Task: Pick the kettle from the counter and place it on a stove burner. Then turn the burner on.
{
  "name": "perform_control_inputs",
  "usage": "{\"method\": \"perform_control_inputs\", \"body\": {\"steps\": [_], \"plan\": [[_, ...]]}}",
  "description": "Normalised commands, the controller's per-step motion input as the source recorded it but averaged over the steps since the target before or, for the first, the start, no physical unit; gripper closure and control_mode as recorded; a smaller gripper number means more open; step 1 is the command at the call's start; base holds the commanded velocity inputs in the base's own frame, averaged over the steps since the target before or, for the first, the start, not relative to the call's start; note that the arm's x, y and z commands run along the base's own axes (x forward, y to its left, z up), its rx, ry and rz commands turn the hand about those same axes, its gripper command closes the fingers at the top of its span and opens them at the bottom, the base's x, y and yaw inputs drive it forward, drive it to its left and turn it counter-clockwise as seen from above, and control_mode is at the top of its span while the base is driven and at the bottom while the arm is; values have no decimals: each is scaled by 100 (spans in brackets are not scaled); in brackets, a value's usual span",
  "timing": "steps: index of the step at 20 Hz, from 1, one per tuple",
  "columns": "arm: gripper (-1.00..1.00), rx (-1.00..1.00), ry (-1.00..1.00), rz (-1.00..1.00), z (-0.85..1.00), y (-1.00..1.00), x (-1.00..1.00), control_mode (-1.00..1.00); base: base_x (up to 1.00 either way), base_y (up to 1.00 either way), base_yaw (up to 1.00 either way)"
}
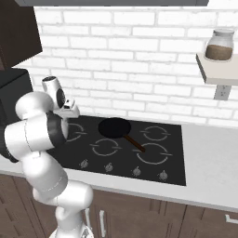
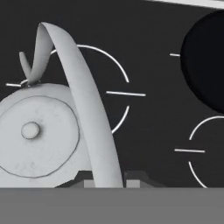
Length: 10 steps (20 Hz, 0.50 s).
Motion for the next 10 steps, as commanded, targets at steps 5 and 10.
{"method": "perform_control_inputs", "body": {"steps": [5, 10], "plan": [[100, 0, 4, 0, -33, 0, 4, -100, 0, 0, 0], [100, -1, -1, -3, -2, 0, 3, -100, 0, 0, 0]]}}
